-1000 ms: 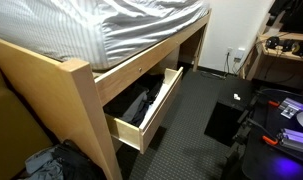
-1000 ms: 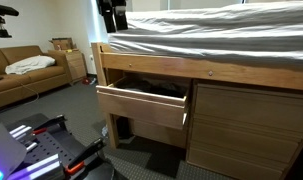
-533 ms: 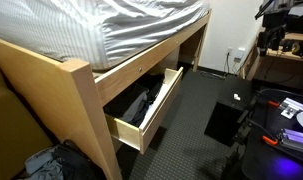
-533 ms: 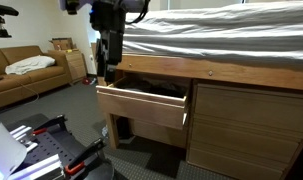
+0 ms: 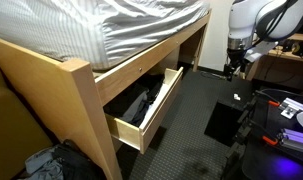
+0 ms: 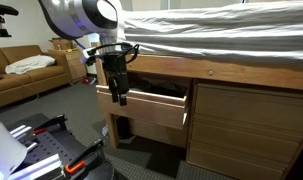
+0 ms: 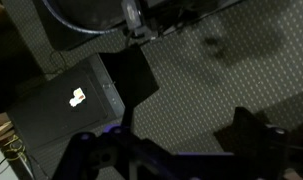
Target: Close the top left drawer
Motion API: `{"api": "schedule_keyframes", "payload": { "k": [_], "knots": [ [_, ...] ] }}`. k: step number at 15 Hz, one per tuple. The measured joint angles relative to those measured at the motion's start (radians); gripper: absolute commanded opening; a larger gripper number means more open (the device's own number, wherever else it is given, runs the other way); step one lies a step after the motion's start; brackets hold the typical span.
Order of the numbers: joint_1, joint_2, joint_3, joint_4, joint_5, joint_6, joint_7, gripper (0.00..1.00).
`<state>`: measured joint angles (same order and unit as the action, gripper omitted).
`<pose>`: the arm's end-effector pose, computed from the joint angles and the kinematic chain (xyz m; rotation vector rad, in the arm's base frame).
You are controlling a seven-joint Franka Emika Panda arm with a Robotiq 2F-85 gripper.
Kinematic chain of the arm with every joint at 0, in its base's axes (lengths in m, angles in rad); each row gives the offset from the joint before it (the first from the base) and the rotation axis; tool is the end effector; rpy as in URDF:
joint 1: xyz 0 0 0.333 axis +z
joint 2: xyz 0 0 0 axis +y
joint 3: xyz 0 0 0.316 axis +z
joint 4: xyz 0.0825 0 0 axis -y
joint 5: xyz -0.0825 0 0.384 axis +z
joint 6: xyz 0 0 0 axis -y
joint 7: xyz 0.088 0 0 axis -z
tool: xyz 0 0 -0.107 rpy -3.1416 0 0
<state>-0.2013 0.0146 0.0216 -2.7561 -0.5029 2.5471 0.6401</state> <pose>0.3590 -0.0588 0.1953 2.8091 -0.5251 -0.2282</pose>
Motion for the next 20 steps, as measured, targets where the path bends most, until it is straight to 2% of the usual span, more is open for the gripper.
{"api": "schedule_keyframes", "payload": {
  "k": [3, 4, 6, 8, 12, 15, 16, 20],
  "knots": [
    [0.067, 0.111, -0.041, 0.127, -0.216, 0.033, 0.268, 1.00],
    [0.097, 0.150, -0.053, 0.178, -0.235, 0.024, 0.349, 1.00],
    [0.150, 0.252, -0.051, 0.262, -0.145, -0.003, 0.394, 1.00],
    [0.180, 0.331, -0.049, 0.310, -0.117, -0.006, 0.416, 1.00],
    [0.192, 0.357, -0.064, 0.328, -0.114, -0.005, 0.429, 1.00],
    [0.293, 0.363, -0.160, 0.327, -0.156, 0.042, 0.631, 1.00],
    [0.353, 0.373, -0.215, 0.326, -0.183, 0.072, 0.715, 1.00],
    [0.668, 0.479, -0.489, 0.330, -0.261, 0.175, 1.033, 1.00]
  ]
}}
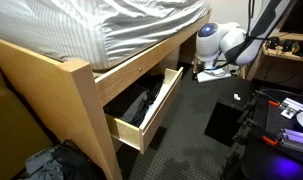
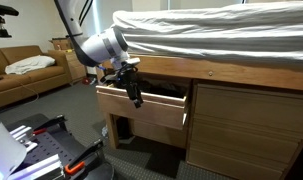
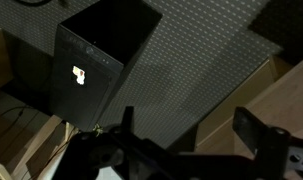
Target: Close the top left drawer
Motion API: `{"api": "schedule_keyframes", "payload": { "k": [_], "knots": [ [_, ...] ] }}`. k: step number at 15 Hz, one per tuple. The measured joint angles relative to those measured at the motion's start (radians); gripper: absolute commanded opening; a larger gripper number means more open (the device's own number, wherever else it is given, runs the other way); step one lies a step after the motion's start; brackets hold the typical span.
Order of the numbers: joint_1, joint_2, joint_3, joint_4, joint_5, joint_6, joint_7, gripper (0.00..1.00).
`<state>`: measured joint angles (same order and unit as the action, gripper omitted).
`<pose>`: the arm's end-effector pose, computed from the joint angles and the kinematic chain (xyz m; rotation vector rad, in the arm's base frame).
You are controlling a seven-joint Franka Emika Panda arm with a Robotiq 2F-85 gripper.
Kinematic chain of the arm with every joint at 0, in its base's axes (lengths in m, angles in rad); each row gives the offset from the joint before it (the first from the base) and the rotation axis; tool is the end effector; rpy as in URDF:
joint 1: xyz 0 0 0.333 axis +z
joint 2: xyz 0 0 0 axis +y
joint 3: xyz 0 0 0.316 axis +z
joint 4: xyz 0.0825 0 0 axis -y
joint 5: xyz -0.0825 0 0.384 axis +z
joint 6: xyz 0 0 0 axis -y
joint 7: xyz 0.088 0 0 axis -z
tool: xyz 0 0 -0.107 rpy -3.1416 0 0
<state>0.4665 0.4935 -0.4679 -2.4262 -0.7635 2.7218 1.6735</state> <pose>0.4538 -0.0007 0.1116 2.3986 -1.1673 0.2749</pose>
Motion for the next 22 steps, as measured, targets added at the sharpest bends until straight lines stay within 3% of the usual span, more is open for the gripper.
{"api": "schedule_keyframes", "payload": {
  "k": [3, 5, 13, 16, 22],
  "knots": [
    [0.227, 0.128, -0.164, -0.004, 0.004, 0.043, 0.247, 1.00],
    [0.293, 0.195, -0.193, -0.006, 0.006, 0.053, 0.345, 1.00],
    [0.300, 0.222, -0.188, 0.000, 0.004, 0.050, 0.374, 1.00],
    [0.306, 0.269, -0.140, 0.013, 0.009, 0.007, 0.536, 1.00],
    [0.359, 0.479, -0.052, 0.095, 0.029, -0.140, 0.950, 1.00]
  ]
}}
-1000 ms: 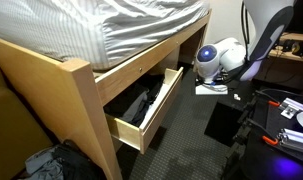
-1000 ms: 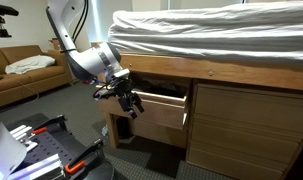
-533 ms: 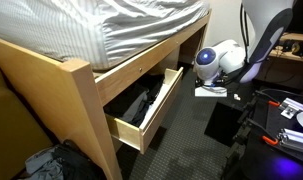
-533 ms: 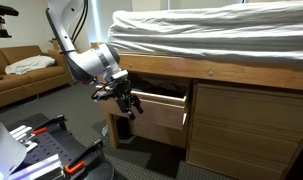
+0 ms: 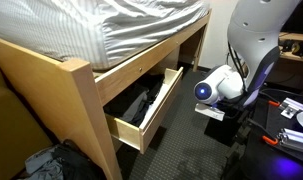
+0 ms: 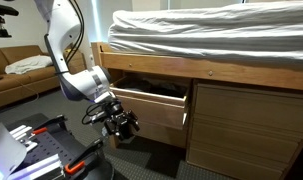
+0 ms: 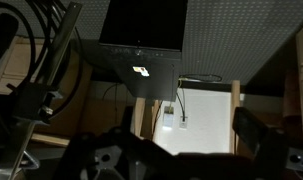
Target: Close the top left drawer
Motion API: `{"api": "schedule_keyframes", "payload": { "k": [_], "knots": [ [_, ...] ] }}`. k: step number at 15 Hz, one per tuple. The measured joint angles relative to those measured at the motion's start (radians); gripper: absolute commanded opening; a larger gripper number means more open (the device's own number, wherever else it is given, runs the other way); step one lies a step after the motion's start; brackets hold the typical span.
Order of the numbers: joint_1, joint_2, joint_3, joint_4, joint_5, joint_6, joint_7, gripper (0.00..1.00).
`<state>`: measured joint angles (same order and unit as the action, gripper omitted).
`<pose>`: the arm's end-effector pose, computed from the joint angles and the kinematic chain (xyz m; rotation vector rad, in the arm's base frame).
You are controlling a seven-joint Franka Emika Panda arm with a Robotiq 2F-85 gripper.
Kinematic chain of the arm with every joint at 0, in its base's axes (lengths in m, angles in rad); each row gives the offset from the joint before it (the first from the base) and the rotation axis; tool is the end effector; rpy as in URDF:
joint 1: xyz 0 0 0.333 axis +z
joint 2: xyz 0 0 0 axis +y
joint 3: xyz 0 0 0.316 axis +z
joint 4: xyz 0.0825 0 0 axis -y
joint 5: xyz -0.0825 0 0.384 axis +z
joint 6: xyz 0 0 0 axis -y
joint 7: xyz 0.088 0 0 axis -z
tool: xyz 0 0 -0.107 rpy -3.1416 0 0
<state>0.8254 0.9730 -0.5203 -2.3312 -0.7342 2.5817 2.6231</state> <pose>0.3758 0.0366 -0.0347 1.6949 -1.5388 0.6823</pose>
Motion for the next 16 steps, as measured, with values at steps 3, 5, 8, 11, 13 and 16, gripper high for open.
{"api": "schedule_keyframes", "payload": {
  "k": [3, 5, 8, 11, 13, 16],
  "knots": [
    [0.021, 0.090, 0.039, 0.168, 0.128, -0.136, -0.019, 1.00],
    [0.017, 0.112, 0.049, 0.209, 0.133, -0.157, -0.018, 1.00],
    [0.006, 0.114, 0.049, 0.211, 0.133, -0.157, -0.018, 1.00],
    [0.004, 0.114, 0.049, 0.211, 0.133, -0.157, -0.018, 1.00],
    [0.006, 0.106, 0.061, 0.205, 0.105, -0.131, -0.022, 1.00],
    [0.064, 0.050, 0.127, 0.207, 0.131, -0.116, -0.019, 1.00]
  ]
}}
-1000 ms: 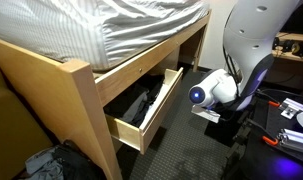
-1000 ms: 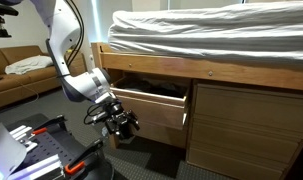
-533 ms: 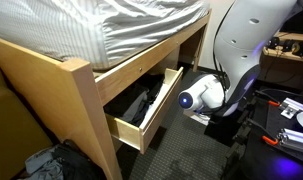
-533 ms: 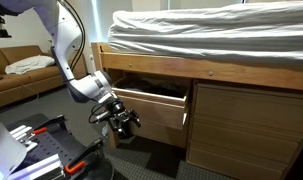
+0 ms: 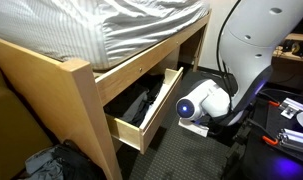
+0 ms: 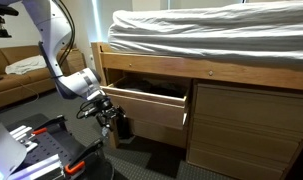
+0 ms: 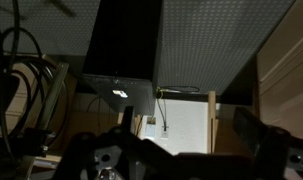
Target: Close the top left drawer
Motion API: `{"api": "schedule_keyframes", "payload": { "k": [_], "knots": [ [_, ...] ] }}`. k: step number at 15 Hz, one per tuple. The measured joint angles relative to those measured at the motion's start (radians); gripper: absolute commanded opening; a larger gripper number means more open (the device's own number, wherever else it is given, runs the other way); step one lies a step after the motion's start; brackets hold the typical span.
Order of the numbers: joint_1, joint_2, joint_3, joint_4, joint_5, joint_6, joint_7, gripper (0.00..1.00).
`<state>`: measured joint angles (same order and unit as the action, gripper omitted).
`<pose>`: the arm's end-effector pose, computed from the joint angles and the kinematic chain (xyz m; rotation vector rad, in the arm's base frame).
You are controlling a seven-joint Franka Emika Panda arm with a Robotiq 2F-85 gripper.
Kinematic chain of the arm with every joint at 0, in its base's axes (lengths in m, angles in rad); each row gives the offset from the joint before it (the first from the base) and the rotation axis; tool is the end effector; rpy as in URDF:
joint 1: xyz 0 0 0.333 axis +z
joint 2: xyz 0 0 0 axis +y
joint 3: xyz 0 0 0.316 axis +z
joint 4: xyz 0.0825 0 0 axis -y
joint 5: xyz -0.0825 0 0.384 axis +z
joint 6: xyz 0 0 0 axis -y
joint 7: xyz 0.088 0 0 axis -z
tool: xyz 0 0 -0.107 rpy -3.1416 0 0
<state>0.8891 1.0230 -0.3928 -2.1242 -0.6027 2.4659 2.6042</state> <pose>0.4030 0.1511 -0.0590 1.7924 -1.5499 0.7194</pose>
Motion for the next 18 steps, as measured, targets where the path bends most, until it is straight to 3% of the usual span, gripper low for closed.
{"api": "schedule_keyframes", "payload": {
  "k": [2, 4, 13, 16, 18],
  "knots": [
    [0.073, -0.025, 0.013, 0.030, 0.060, 0.003, 0.002, 1.00],
    [0.182, -0.020, -0.037, 0.060, 0.145, -0.017, -0.003, 1.00],
    [0.147, -0.017, -0.029, 0.053, 0.143, -0.015, -0.003, 1.00],
    [0.181, 0.006, -0.093, 0.049, 0.250, 0.063, -0.003, 1.00],
    [0.240, 0.053, -0.166, 0.050, 0.404, 0.113, -0.005, 1.00]
  ]
}}
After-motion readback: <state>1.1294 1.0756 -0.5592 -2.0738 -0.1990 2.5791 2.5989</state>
